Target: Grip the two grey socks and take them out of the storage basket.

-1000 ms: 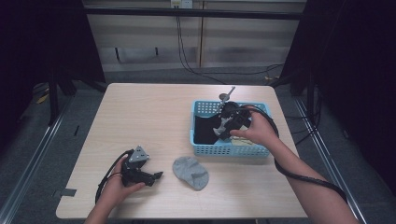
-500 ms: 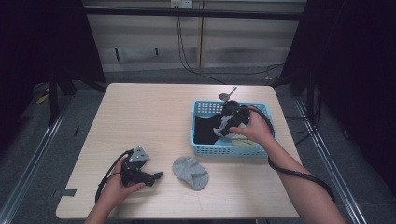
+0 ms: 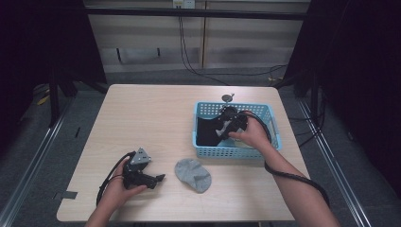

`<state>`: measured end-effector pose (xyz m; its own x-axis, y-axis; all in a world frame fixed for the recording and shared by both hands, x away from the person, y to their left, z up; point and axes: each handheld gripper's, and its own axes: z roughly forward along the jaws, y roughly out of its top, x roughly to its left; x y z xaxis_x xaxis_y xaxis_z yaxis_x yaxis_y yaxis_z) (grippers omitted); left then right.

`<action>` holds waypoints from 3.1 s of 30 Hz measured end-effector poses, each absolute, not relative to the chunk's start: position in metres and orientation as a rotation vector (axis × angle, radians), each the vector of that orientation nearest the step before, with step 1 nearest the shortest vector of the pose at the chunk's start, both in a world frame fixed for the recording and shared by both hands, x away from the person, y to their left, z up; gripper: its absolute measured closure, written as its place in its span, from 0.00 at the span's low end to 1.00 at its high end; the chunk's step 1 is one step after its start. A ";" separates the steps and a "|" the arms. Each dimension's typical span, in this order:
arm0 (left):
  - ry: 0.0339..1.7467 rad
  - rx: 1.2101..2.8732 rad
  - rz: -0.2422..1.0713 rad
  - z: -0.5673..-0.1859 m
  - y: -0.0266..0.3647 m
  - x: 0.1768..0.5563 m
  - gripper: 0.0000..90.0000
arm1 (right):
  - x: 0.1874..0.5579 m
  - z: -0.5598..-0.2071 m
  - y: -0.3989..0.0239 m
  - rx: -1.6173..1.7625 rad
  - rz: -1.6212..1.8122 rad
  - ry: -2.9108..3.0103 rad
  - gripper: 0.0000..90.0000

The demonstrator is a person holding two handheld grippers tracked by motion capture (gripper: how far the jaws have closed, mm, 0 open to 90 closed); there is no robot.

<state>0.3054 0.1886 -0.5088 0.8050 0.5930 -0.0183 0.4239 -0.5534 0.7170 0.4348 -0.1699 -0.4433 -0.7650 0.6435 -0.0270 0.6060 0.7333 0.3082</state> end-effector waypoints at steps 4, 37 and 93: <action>0.745 2.239 0.288 -0.509 0.189 0.306 0.11 | 0.436 -0.445 -0.169 1.005 0.429 2.836 0.82; 0.749 2.239 0.287 -0.509 0.188 0.305 0.11 | 0.439 -0.445 -0.198 1.134 0.490 2.746 0.70; 0.754 2.228 0.290 -0.509 0.188 0.305 0.11 | 0.407 -0.360 -0.179 0.940 0.577 2.891 0.98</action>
<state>0.3049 0.1876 -0.5094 0.8006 0.5988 -0.0242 0.4281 -0.5431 0.7224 0.4072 -0.1792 -0.3600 -0.8145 0.5760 0.0692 0.5584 0.7460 0.3629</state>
